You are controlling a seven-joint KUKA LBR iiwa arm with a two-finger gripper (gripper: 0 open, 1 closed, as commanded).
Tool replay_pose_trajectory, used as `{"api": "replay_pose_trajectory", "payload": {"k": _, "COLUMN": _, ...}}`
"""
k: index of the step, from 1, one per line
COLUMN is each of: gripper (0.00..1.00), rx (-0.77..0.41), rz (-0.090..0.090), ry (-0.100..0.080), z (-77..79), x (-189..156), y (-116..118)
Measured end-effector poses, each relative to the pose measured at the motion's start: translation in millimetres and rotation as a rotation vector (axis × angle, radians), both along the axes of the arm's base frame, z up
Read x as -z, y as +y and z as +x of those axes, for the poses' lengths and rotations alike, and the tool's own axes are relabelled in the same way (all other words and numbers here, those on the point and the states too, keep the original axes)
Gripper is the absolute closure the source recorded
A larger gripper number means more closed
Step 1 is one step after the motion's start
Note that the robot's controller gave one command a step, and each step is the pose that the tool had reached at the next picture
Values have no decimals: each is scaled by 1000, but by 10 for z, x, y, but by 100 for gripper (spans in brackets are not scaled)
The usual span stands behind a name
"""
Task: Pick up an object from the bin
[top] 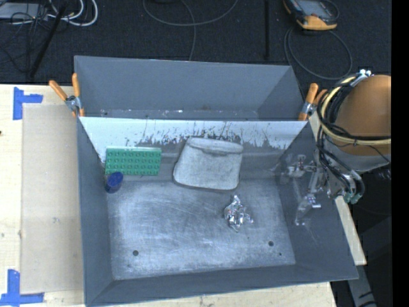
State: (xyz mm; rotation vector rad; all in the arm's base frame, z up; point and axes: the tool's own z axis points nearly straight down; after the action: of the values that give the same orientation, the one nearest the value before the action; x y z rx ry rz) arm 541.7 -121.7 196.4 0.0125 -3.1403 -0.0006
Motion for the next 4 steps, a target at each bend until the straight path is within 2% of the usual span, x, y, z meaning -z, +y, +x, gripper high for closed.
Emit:
{"api": "replay_pose_trajectory", "payload": {"k": 1, "gripper": 0, "rx": -50, "rz": -2, "ry": -14, "z": 737, "x": 1158, "y": 727}}
{"api": "replay_pose_trajectory", "payload": {"k": 2, "gripper": 0, "rx": 118, "rz": -7, "ry": -23, "z": 618, "x": 1163, "y": 1082}}
{"api": "replay_pose_trajectory", "payload": {"k": 3, "gripper": 100, "rx": 115, "rz": -3, "ry": -37, "z": 654, "x": 1132, "y": 1102}}
{"api": "replay_pose_trajectory", "payload": {"k": 4, "gripper": 0, "rx": 111, "rz": -1, "ry": 2, "z": 565, "x": 1192, "y": 1126}}
